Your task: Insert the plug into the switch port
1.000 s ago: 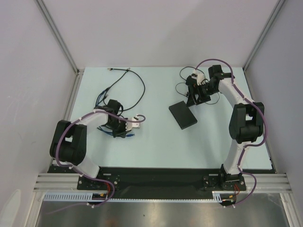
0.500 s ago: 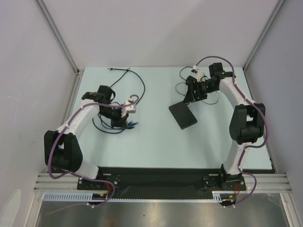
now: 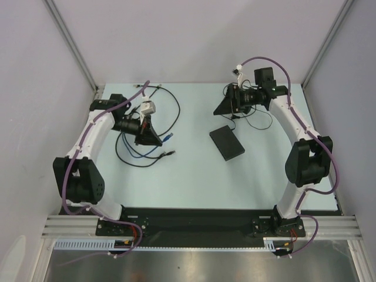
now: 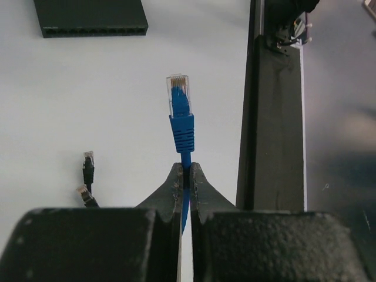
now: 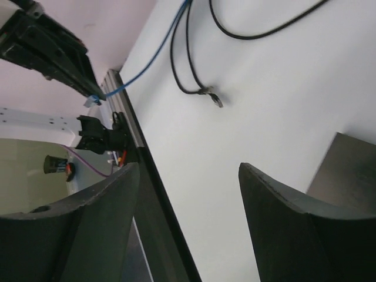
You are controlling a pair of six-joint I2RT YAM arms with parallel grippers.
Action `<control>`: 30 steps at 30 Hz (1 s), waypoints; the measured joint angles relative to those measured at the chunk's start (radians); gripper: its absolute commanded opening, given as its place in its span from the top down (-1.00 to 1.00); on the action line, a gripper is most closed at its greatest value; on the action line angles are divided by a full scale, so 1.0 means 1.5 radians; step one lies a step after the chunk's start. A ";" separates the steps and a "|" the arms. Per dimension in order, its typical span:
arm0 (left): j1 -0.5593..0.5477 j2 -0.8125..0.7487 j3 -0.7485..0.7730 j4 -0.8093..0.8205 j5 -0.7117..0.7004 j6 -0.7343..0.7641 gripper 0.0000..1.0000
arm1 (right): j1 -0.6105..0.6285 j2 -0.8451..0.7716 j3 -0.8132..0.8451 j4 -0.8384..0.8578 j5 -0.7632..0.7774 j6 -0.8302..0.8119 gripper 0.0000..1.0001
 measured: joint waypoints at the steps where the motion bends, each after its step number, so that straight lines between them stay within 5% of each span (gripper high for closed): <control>1: 0.006 0.011 0.012 -0.003 0.012 -0.001 0.99 | 0.006 -0.002 0.000 0.007 -0.005 0.010 -0.45; 21: 0.015 0.066 0.066 -0.005 0.055 -0.064 0.99 | 0.131 -0.003 0.001 0.111 -0.019 0.145 -0.52; 30: -0.081 -0.021 -0.028 0.187 -0.127 -0.159 0.99 | 0.163 0.016 0.010 0.136 -0.014 0.169 -0.50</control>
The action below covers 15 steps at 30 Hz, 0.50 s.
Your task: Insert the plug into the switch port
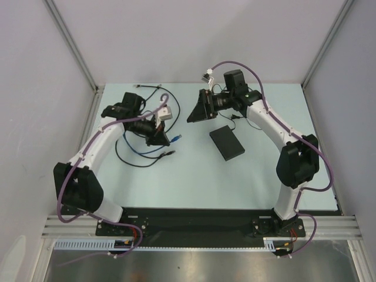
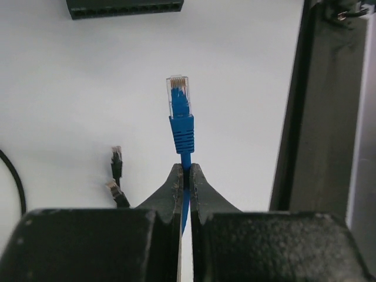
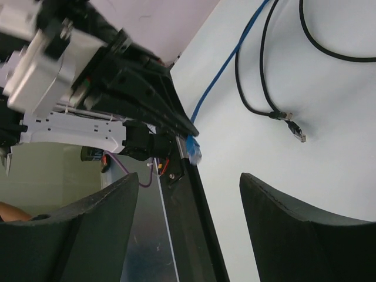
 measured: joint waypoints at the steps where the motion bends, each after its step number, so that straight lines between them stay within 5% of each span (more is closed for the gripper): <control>1: -0.018 -0.014 -0.014 0.025 -0.022 -0.011 1.00 | 0.001 0.002 0.000 0.000 0.002 -0.001 -0.50; 15: -0.104 -0.047 -0.055 0.208 -0.156 -0.081 0.99 | 0.003 0.005 -0.024 -0.034 0.006 -0.048 -0.50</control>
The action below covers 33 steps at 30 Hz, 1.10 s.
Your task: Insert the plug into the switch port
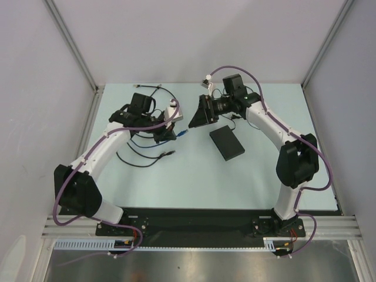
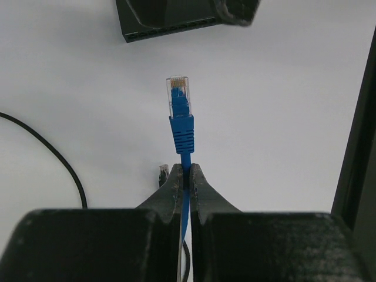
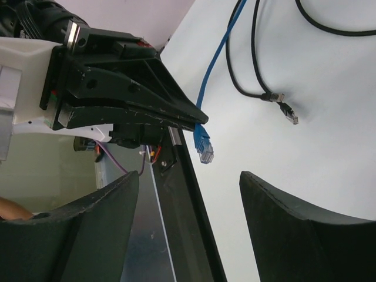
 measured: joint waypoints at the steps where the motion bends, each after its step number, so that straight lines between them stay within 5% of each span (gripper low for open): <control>1: -0.003 0.000 -0.002 0.005 -0.004 -0.001 0.99 | 0.002 0.000 -0.001 -0.003 0.000 -0.004 -0.49; 14: -0.027 -0.025 -0.004 0.039 -0.026 0.001 0.99 | 0.021 0.020 -0.005 0.018 -0.012 0.014 -0.25; 19: -0.035 -0.041 -0.014 0.047 -0.031 0.005 0.99 | 0.023 0.046 0.000 0.023 -0.016 0.026 0.23; 23: -0.036 -0.041 -0.017 0.049 -0.041 0.008 0.99 | 0.027 0.051 0.010 0.023 -0.032 0.024 1.00; 25: -0.036 -0.041 -0.017 0.050 -0.042 0.007 0.99 | 0.030 0.051 0.019 0.022 -0.035 0.016 1.00; 33: 0.017 -0.041 0.002 0.072 0.037 -0.106 0.06 | 0.028 0.053 0.114 -0.057 -0.038 -0.113 1.00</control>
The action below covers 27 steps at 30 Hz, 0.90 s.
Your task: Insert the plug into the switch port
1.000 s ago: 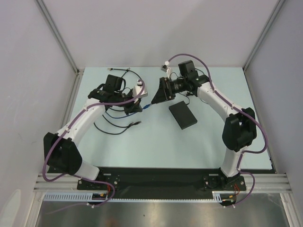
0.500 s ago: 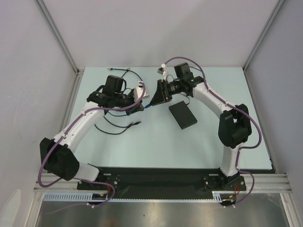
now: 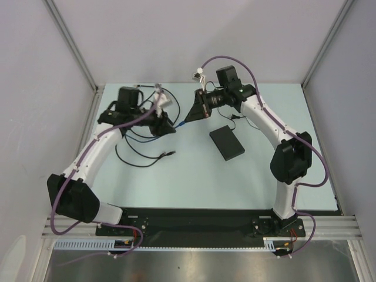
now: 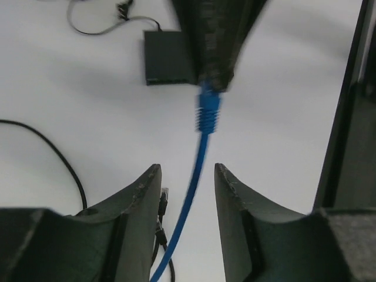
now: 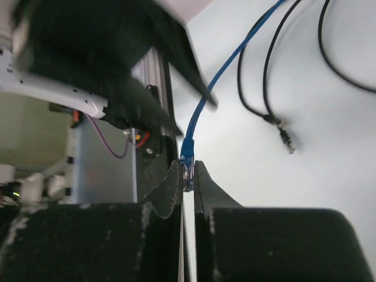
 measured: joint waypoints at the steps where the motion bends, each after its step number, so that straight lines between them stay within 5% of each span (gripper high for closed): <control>1: 0.032 0.000 0.009 0.006 0.035 -0.036 0.00 | -0.001 0.000 0.015 -0.005 0.002 -0.017 1.00; 6: 0.181 0.001 0.054 0.104 0.198 -0.230 -0.16 | -0.001 -0.021 0.068 -0.041 0.039 -0.174 1.00; 13: 0.192 0.017 0.120 0.171 0.344 -0.359 -0.32 | 0.029 -0.107 0.032 -0.062 0.116 -0.502 1.00; 19: 0.183 0.021 0.121 0.097 0.363 -0.294 -0.35 | 0.061 -0.278 -0.171 0.048 0.140 -0.742 1.00; 27: 0.148 0.035 0.184 -0.073 0.351 -0.101 -0.35 | 0.062 -0.352 -0.316 0.199 0.107 -0.936 1.00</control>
